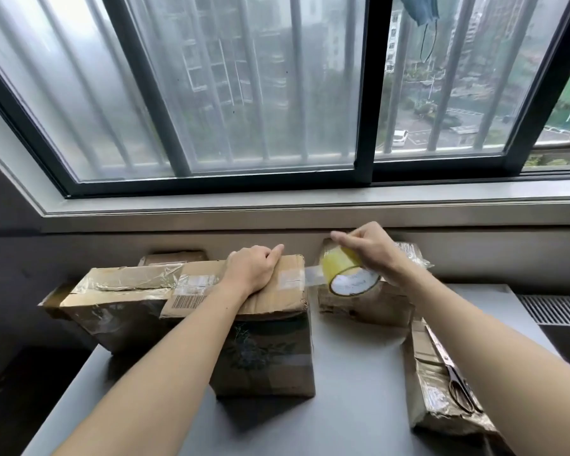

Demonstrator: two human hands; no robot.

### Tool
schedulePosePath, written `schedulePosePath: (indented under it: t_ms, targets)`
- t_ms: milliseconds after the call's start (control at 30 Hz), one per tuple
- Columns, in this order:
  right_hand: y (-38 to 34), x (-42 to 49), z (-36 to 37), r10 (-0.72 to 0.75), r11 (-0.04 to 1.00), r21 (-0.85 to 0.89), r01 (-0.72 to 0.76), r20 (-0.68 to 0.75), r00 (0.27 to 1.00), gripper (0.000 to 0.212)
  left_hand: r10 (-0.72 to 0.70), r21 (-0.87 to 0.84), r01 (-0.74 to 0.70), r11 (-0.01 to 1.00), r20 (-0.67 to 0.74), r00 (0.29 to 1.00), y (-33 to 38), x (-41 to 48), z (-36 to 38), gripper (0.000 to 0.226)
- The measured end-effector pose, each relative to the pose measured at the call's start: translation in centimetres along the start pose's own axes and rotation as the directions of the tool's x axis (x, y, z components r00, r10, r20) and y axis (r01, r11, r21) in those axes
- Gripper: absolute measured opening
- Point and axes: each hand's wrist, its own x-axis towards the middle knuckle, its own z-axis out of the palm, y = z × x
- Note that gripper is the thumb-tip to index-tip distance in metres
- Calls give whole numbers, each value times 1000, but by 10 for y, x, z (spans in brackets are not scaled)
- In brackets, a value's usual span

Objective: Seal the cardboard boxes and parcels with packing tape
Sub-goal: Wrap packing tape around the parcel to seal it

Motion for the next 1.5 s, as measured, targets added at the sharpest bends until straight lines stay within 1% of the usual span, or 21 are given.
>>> schedulePosePath:
  t_ms: [67,133,267,333,400,433,500,567,600,667,733,800,933,1000,1067,1133,1200,1300,1400,1433,1500]
  targets:
    - [30,-7,5,39,997,-70,-38,18,999,55,4,-4,-4,1000,5,1000,2,-1,0,56]
    - [53,-10,26,57,992,-116,-59,-18,998,53,5,7,-5,1000,1,1000,4,-1,1,54]
    - [61,-10,64,4,972,-235,-19,-63,998,59,18,38,-18,999,-7,1000,-4,1,6,53]
    - [63,-11,71,55,946,-318,-59,-21,998,58,74,-9,-74,997,-8,997,-1,1,4,44]
    - [71,-13,77,133,928,-348,-132,-20,991,57,165,-50,-163,985,36,986,10,-1,-1,39]
    - [73,-14,80,154,931,-331,-156,-32,988,56,202,-47,-198,979,103,974,17,-4,-4,46]
    - [73,-13,83,162,938,-305,-165,-36,986,54,248,37,-272,962,304,920,32,-11,-12,74]
    - [71,-12,82,157,941,-300,-155,-17,987,53,209,166,-330,929,500,841,43,-19,-21,102]
    - [70,-13,80,153,942,-302,-149,-11,988,53,164,212,-334,919,565,809,48,-21,-26,112]
    - [70,-15,78,154,943,-299,-150,-10,988,54,72,292,-325,899,635,769,57,-24,-33,125]
    - [70,-18,75,161,945,-284,-160,-20,987,55,12,362,-336,869,665,747,65,-25,-36,134]
    - [73,-19,72,164,946,-280,-165,-27,986,56,3,400,-359,844,664,748,70,-25,-36,133]
    - [74,-17,57,144,952,-263,-156,-66,987,55,58,381,-374,845,631,774,68,-16,-37,114]
    - [71,-16,45,133,965,-218,-148,-82,988,52,87,370,-393,842,626,775,69,-15,-41,105]
    - [68,-12,32,137,983,-108,-145,-77,988,51,138,314,-397,862,609,781,70,-13,-49,97]
    - [59,-9,18,155,981,123,-147,-55,986,47,194,197,-360,912,566,801,69,-9,-63,95]
    - [43,-6,3,160,938,320,-130,-71,985,39,232,36,-295,955,531,815,64,-6,-79,102]
    - [13,-1,-14,170,843,532,-74,-133,976,29,284,-145,-244,959,455,844,46,-11,-91,105]
    - [-7,2,-13,126,785,617,-62,-62,990,31,316,-302,-210,930,359,878,16,-23,-80,100]
    - [-8,3,-7,124,796,601,-70,-49,991,33,316,-346,-193,918,345,884,4,-27,-71,101]
    - [-6,3,9,124,869,487,-85,-49,991,35,308,-392,-157,906,361,880,-17,-36,-50,104]
